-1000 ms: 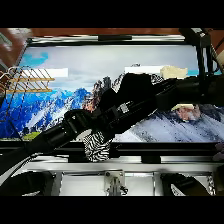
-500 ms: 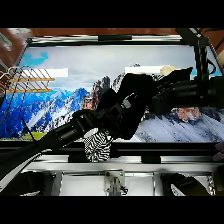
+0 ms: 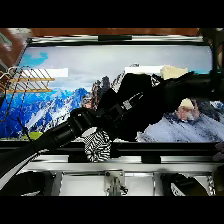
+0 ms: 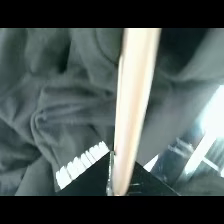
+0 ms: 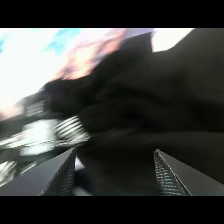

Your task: Fold the shirts.

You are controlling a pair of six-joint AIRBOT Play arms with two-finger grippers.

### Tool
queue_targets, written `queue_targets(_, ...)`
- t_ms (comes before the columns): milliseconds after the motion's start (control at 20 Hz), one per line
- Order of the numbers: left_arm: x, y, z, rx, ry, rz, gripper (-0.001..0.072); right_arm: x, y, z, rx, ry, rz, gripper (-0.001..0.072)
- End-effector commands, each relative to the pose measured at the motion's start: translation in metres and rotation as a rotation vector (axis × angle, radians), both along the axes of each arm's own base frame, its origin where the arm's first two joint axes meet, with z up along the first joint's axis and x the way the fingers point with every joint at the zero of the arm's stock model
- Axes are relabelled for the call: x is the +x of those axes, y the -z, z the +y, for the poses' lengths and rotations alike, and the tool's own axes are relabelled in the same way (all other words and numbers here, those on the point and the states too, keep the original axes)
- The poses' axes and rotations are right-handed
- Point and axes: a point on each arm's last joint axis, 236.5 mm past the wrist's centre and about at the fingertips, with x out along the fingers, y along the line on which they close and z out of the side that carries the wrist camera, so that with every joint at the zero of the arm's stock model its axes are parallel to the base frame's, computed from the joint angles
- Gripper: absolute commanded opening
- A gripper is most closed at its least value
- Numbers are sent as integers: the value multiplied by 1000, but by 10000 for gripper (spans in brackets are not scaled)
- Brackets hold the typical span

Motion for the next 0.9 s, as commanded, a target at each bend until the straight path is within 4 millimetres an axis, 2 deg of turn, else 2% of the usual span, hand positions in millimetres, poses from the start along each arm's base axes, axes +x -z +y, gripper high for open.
queue_targets(0,-6,-3,11,38,17,11,48,26,-3,-74,-33,220,-36,589)
queue_targets(100,-7,-3,11,37,18,11,48,32,11,-113,-112,235,-14,588)
queue_targets(200,-7,-3,12,44,25,11,48,30,35,-140,-348,70,-8,588)
queue_targets(300,-12,2,19,85,43,26,48,26,52,-137,-585,-291,-64,588)
queue_targets(400,-13,6,29,122,44,47,48,19,63,-124,-679,-582,-122,588)
queue_targets(600,-8,7,35,137,63,36,48,25,81,-123,-692,-698,-112,588)
queue_targets(700,-8,7,34,146,91,24,48,30,89,-111,-641,-748,-121,589)
queue_targets(850,-9,7,35,154,109,19,48,41,110,-118,-699,-780,-67,589)
